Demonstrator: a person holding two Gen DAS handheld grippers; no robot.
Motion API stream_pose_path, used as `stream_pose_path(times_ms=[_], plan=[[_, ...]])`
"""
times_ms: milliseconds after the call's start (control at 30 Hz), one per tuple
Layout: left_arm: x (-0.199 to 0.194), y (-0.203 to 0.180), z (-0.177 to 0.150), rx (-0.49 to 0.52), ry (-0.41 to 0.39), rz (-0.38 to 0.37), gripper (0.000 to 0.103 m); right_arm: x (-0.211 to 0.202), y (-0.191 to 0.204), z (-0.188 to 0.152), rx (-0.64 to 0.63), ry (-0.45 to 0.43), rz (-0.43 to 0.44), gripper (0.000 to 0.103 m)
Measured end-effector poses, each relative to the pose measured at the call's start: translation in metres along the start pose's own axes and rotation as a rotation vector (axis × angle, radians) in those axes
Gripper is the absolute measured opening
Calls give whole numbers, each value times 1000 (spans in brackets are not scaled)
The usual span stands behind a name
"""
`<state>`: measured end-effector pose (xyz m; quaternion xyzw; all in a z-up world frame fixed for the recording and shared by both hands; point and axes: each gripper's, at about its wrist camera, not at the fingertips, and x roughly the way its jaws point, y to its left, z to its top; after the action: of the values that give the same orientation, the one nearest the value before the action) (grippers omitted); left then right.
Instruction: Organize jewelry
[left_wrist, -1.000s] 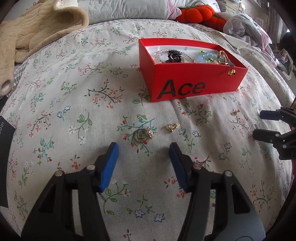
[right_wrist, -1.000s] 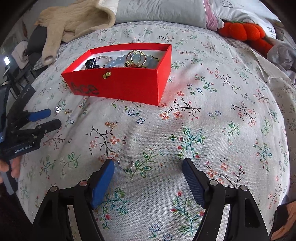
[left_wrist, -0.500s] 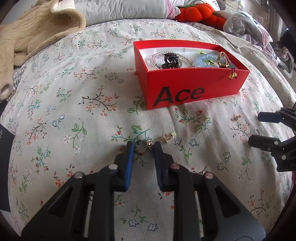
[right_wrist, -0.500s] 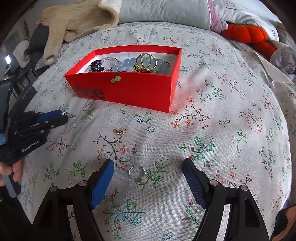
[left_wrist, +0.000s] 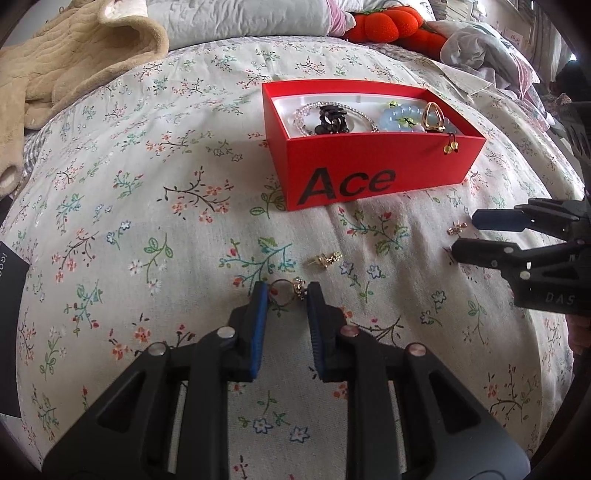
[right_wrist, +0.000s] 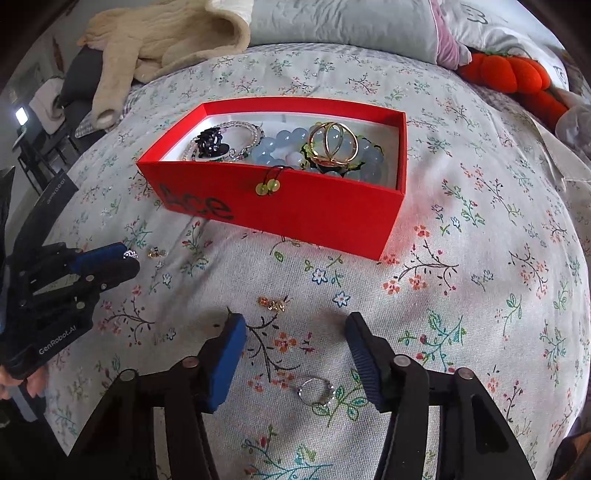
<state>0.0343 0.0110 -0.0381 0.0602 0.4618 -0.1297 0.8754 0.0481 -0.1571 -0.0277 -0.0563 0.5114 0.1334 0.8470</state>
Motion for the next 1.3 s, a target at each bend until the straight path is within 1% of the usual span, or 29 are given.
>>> stream_pose_path(times_ms=[33,67,133,200,233,333,567,967,1167,1300], plan=[[0,0,0,0,0,-2,23,1,1,1,-8,0,0,42],[-1,1,-1,-1,1,-4,24,1,2,2,-17,-1,2,39],[-2,1,-1,-5,2,-8,23,1,5,3,-32,-2,2,18],[-2,2,0,-10,4,-11,23,2,4,5,-31,-4,-6,10],[-3,2,0,-12,5,-12,23,2,3,5,-22,-4,-3,9],[-5,4,2,-31,2,-19,23,-2,-2,7,1,-8,11,8],[-17,10,10,-92,-14,-73,23,-20,-21,12,87,-25,62,8],[-39,15,35,-154,-83,-130,23,-56,-32,25,141,-103,125,8],[-41,13,48,-175,-105,-158,23,-63,-40,33,174,-132,141,8],[-42,7,57,-168,-124,-182,23,-65,-46,39,194,-145,151,8]])
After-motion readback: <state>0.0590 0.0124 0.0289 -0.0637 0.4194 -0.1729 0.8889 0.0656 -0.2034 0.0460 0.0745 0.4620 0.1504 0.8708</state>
